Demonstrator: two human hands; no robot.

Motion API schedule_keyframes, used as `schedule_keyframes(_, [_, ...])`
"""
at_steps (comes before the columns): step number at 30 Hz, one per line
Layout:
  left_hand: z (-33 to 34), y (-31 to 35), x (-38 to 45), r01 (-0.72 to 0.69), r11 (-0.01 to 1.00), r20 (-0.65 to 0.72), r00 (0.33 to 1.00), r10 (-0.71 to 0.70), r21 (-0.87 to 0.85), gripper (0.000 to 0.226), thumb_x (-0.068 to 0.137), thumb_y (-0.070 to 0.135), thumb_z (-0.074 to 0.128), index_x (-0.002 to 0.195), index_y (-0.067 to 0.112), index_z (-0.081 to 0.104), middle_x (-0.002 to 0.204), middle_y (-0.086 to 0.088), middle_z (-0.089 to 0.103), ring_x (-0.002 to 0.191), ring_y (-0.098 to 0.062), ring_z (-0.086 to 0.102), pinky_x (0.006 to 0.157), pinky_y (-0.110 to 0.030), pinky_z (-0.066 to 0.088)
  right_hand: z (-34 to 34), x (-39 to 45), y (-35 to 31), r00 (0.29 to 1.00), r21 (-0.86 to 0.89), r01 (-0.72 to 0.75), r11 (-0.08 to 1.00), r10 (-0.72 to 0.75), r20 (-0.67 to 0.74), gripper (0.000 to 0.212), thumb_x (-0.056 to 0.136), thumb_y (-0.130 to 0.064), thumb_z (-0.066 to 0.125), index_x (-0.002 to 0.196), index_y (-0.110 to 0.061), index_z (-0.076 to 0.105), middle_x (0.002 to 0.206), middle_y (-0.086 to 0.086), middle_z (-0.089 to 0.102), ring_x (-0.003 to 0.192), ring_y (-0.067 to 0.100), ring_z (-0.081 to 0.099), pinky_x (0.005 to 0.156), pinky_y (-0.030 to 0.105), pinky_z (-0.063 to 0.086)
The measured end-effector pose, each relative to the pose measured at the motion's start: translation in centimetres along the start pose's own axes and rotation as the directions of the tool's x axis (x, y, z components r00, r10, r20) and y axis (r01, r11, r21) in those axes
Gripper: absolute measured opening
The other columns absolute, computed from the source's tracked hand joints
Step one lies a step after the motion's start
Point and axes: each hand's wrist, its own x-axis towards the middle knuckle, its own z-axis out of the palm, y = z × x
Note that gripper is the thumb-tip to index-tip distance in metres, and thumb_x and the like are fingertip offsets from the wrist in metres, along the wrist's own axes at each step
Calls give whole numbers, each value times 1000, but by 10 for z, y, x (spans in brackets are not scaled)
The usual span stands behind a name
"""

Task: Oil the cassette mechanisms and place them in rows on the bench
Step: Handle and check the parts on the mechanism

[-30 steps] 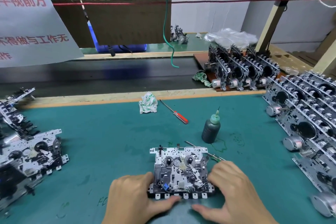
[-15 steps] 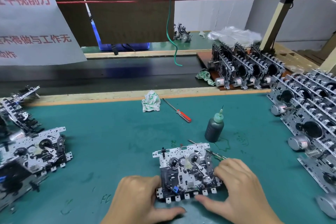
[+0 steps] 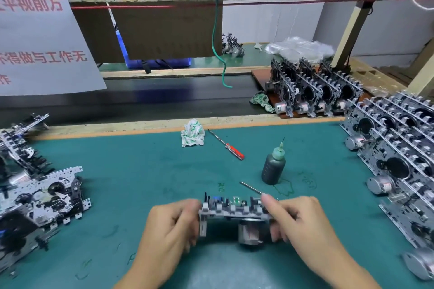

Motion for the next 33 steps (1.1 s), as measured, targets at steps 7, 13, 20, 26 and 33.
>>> schedule_keyframes(7, [5, -6, 5, 205, 979, -36, 978, -204, 19, 69, 71, 76, 34, 35, 17, 41, 35, -9, 46, 32, -14, 45, 44, -21, 36, 3, 9, -16, 981, 22, -166, 986, 163, 102, 77, 60, -83, 31, 35, -14, 52, 30, -4, 36, 33, 7, 37, 48, 14, 30])
schedule_keyframes(13, [-5, -2, 4, 44, 832, -110, 994, 21, 553, 65, 80, 72, 21, 56, 16, 42, 47, 5, 41, 49, -11, 40, 50, -27, 34, 2, 6, -12, 998, -285, -35, 958, 20, -55, 83, 67, -88, 14, 53, -13, 46, 43, 2, 39, 49, 16, 41, 59, 25, 39])
schedule_keyframes(20, [-5, 17, 24, -303, 910, 105, 953, 285, 282, 30, 88, 53, 46, 103, 36, 67, 113, 22, 56, 114, 0, 48, 95, -16, 33, 2, 12, 2, 967, 7, 155, 988, -153, 205, 51, 60, -64, 64, 105, -47, 49, 106, -31, 50, 107, -5, 48, 85, 8, 34])
schedule_keyframes(26, [14, 19, 31, -397, 901, 265, 901, 344, 178, 22, 89, 44, 53, 107, 38, 65, 113, 25, 60, 116, 3, 49, 98, -30, 36, 14, 17, 2, 967, 251, 179, 951, -216, 131, 32, 60, -50, 72, 87, -36, 62, 88, -15, 63, 89, 12, 58, 83, 26, 44])
schedule_keyframes(33, [19, 13, 34, -420, 883, 228, 899, 373, 212, 27, 89, 39, 50, 95, 31, 75, 114, 27, 63, 128, 3, 41, 109, -28, 24, 13, 22, 5, 963, 295, 172, 940, -223, 150, 30, 60, -42, 78, 82, -27, 63, 85, -7, 62, 82, 14, 59, 80, 34, 46])
